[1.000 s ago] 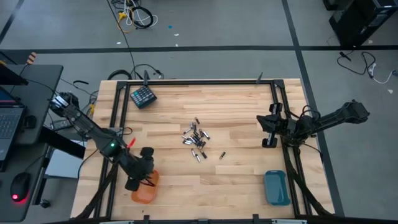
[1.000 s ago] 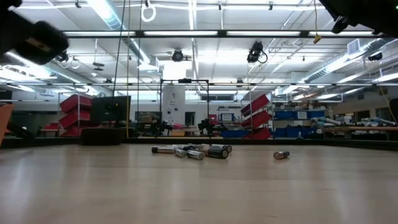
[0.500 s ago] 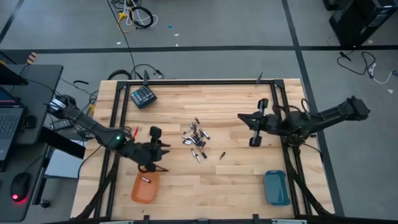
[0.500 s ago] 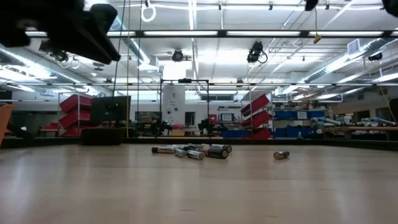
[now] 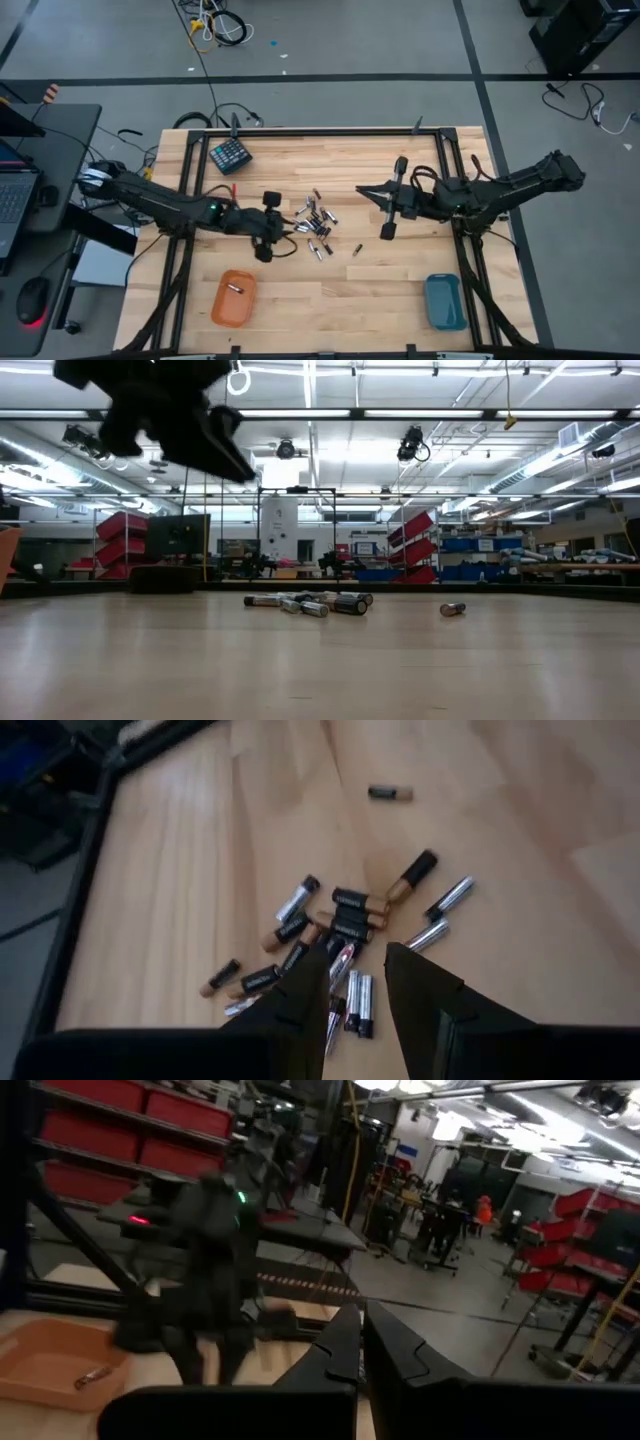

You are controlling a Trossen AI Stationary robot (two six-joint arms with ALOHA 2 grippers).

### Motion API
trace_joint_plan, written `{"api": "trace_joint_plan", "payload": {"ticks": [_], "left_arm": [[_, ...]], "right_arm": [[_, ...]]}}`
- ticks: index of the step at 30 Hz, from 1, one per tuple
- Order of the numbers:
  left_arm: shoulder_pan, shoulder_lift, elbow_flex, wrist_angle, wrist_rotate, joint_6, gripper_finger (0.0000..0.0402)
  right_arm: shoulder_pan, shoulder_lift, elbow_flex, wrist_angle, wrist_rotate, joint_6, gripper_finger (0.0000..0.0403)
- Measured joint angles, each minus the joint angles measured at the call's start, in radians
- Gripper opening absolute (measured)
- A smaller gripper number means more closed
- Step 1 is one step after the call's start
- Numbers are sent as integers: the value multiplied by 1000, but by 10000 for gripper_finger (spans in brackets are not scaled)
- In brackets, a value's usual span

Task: Sort batteries
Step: Put the silver battery into the orange bin

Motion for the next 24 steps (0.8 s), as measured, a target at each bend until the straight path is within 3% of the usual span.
{"api": "trace_joint_plan", "payload": {"ticks": [6, 13, 24], "left_arm": [[52, 151, -1, 104, 20, 3, 99], [96, 259, -1, 131, 130, 25, 99], [139, 282, -16, 79, 182, 18, 99]], "right_arm": [[43, -74, 4, -74, 0, 32, 7], [56, -101, 4, -201, 0, 129, 7], [57, -86, 4, -232, 0, 167, 7]]}}
